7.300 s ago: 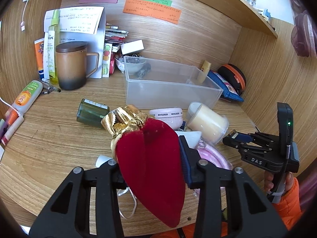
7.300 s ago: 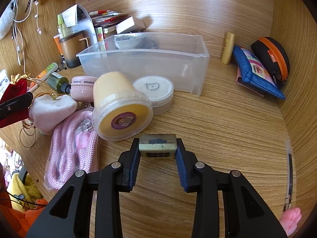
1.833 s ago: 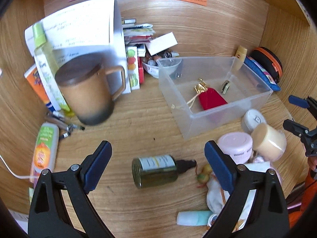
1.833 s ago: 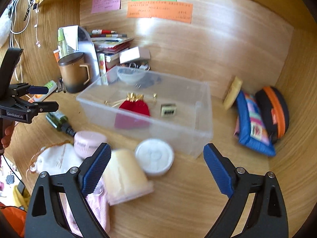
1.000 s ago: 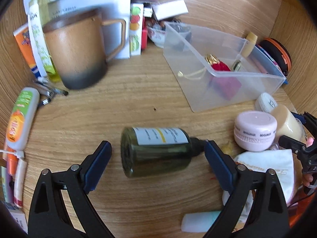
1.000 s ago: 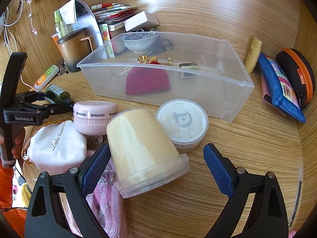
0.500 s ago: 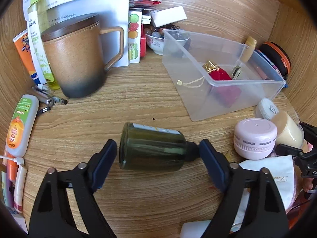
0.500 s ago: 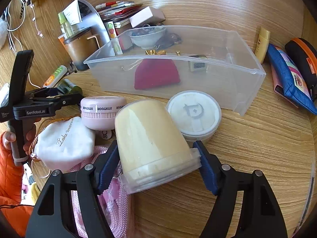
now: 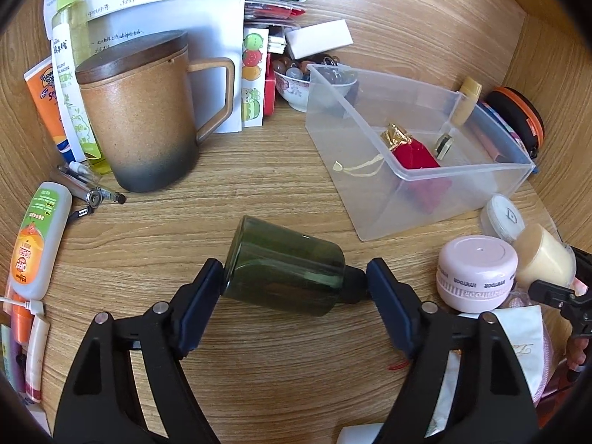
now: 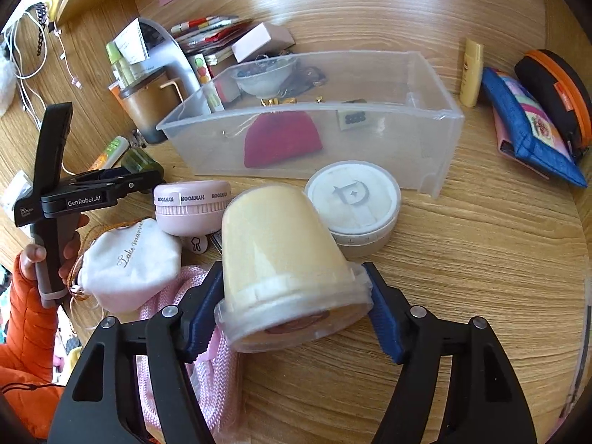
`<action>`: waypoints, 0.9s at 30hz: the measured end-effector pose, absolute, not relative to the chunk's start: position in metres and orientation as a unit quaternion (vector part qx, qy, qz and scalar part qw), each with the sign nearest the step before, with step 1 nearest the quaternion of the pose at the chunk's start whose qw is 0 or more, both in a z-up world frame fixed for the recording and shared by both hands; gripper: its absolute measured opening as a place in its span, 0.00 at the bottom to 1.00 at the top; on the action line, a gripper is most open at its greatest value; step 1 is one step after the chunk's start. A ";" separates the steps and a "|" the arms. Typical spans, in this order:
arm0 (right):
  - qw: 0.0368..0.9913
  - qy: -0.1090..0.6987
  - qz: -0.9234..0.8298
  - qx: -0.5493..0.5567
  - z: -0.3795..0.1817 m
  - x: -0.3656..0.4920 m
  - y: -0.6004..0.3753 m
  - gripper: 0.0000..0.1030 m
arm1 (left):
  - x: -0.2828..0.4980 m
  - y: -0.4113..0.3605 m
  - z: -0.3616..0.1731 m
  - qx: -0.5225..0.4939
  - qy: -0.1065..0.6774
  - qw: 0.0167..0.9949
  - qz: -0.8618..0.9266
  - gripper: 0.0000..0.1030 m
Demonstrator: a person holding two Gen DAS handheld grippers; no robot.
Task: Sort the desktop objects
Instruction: 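Grasp the green dropper bottle with the left tool while the right tool grasps the cream tub, then lift both items over the clear box and open both tools to release them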
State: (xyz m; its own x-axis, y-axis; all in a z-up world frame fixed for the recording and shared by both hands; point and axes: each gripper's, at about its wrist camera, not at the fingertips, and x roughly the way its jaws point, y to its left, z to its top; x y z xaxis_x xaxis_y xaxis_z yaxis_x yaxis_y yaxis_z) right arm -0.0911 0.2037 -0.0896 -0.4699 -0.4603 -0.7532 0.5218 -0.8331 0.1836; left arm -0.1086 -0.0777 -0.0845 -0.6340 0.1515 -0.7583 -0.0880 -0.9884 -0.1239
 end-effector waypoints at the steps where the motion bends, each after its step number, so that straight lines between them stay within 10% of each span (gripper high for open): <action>1: 0.286 0.036 -0.858 0.426 -0.088 -0.091 0.205 0.65 | -0.108 -0.078 -0.084 -0.421 -0.039 0.066 0.904 0.77; 27: 0.250 0.020 -0.901 0.355 -0.020 -0.099 0.240 0.65 | -0.080 -0.078 -0.016 -0.340 -0.061 0.070 0.936 0.77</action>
State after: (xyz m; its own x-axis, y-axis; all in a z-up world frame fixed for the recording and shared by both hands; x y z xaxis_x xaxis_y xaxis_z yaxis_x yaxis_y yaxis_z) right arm -0.0994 0.2405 -0.0202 -0.6231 -0.4363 -0.6492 0.4651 -0.8740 0.1410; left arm -0.0804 -0.0777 -0.0157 -0.7595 0.1718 -0.6274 -0.0889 -0.9829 -0.1615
